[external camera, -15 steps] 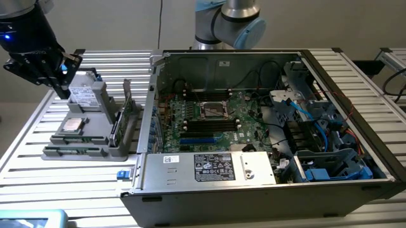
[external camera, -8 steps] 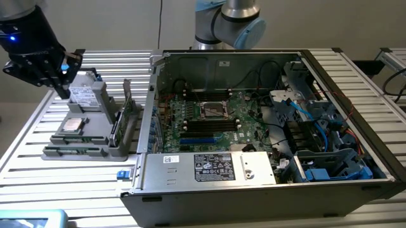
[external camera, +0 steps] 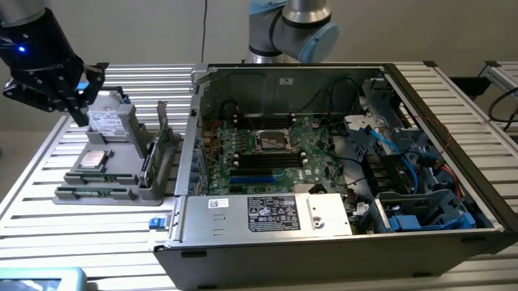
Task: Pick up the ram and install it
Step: 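Pick up the ram and move it above insertion slot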
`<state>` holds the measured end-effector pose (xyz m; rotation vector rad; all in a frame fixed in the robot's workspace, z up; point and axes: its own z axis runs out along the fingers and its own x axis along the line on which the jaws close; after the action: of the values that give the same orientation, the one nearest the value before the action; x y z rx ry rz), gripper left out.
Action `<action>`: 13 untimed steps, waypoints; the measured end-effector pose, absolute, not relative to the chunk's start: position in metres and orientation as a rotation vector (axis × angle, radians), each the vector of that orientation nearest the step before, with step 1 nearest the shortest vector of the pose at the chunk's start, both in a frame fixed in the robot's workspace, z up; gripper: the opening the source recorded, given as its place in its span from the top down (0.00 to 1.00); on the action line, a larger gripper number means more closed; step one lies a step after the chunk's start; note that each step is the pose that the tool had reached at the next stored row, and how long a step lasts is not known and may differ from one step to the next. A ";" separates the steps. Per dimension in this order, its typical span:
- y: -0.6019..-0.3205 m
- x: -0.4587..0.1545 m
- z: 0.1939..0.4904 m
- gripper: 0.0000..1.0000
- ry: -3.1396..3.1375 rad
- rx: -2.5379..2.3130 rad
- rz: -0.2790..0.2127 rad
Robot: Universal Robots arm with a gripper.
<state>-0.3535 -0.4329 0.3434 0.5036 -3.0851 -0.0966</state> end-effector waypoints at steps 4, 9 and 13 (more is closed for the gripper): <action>-0.433 -0.354 0.343 0.89 -3.062 0.614 -0.081; -0.433 -0.354 0.343 0.89 -3.027 0.753 -0.072; -0.433 -0.354 0.343 0.89 -2.998 0.861 -0.068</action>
<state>-0.3536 -0.4329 0.3434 0.8609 -2.9978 -0.0679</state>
